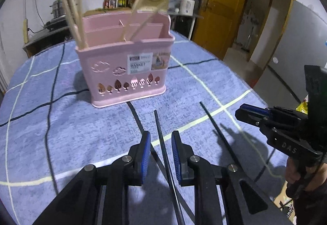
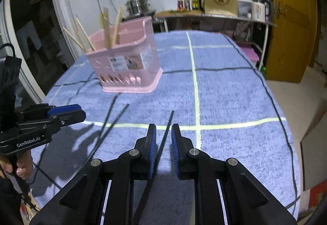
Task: Organize utensils
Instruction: 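Move both open tools back toward the remaining dark chopsticks, then close the left tool on a dark chopstick while the right tool grasps another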
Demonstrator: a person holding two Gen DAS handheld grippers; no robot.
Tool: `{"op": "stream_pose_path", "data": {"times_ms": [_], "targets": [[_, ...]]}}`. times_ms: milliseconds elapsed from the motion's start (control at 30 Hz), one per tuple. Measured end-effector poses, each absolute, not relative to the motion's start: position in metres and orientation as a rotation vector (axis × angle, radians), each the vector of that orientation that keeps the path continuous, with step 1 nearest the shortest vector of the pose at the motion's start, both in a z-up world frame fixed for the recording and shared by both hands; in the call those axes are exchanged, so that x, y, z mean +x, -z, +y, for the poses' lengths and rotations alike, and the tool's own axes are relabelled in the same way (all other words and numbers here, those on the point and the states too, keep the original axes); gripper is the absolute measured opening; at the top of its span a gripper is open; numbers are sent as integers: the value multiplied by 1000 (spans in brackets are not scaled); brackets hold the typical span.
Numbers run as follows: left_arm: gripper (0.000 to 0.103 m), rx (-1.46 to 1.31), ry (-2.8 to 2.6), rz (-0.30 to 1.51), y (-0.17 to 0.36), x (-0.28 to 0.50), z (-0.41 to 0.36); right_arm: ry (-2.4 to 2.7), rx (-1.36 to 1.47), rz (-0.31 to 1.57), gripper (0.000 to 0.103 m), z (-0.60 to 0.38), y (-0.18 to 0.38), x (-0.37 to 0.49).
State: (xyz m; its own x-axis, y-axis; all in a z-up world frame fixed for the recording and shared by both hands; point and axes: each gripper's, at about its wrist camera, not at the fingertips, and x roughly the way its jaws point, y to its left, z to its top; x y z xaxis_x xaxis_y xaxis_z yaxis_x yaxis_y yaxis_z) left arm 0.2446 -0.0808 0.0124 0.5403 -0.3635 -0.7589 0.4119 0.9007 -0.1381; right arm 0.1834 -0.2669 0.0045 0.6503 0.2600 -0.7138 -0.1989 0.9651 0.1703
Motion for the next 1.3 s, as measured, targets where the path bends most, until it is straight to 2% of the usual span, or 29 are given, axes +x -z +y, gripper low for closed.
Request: {"op": "stream_pose_path", "data": {"times_ms": [367,933,1000,1133,1300], "targets": [[21,79,448,986,31,279,-101,-264,57,904,16,-254,18,209],[21,198,393,936,36,279,-124,-231,23,948,15,-246,32,225],[19,198,389,936,37,281,-126,-224,15,947,13,-245,33,225],[7,201,384,935,37,281,-129,-220,10,943,8,-245,33,225],[6,178,391,955,36,286,-127,-234,27,950,7,-246,32,226]]}}
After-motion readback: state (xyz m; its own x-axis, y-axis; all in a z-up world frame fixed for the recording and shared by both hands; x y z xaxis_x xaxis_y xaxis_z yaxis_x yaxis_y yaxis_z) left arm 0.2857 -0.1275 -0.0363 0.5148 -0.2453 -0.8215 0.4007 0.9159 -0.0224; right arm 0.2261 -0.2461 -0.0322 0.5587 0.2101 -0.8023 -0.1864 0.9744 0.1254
